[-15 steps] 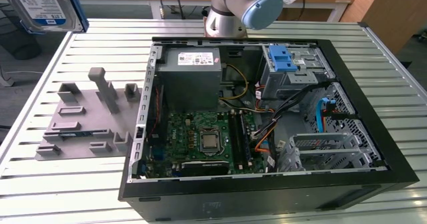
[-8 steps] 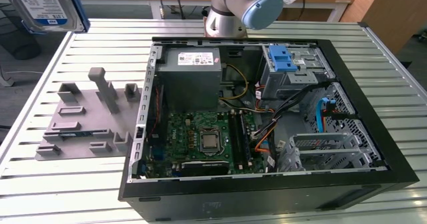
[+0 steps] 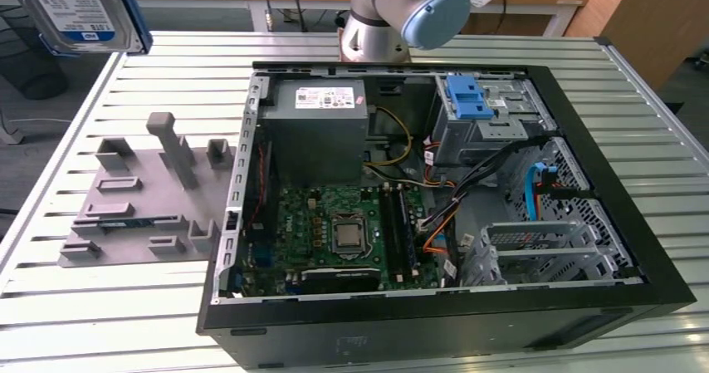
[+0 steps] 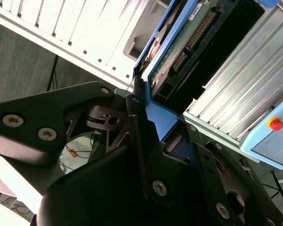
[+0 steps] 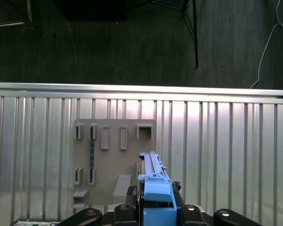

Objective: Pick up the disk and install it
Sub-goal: 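Pick up the disk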

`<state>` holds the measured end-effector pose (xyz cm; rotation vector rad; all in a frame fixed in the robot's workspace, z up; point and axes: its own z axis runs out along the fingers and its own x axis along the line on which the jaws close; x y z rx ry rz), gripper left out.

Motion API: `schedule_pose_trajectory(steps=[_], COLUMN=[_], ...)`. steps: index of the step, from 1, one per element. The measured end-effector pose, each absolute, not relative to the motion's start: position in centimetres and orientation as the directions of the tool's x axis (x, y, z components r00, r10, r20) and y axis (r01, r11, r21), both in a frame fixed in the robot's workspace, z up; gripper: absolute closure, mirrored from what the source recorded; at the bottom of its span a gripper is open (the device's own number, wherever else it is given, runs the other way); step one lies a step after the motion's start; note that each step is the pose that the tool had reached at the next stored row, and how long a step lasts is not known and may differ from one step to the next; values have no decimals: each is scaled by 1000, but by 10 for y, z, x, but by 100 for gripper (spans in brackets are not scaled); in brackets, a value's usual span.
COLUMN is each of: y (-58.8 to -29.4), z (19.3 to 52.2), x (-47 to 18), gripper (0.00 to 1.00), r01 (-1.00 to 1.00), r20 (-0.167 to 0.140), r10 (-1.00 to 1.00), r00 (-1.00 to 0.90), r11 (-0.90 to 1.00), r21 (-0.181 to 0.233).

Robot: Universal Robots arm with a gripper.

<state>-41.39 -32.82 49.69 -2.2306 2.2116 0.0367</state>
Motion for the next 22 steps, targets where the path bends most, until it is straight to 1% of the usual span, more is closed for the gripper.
schedule_pose_trajectory(steps=[22], y=[-328], z=[497], x=[-406], gripper=[64], r01=[-1000], r20=[-17], r10=[-1000], r00=[8], r11=[-9], r21=[16])
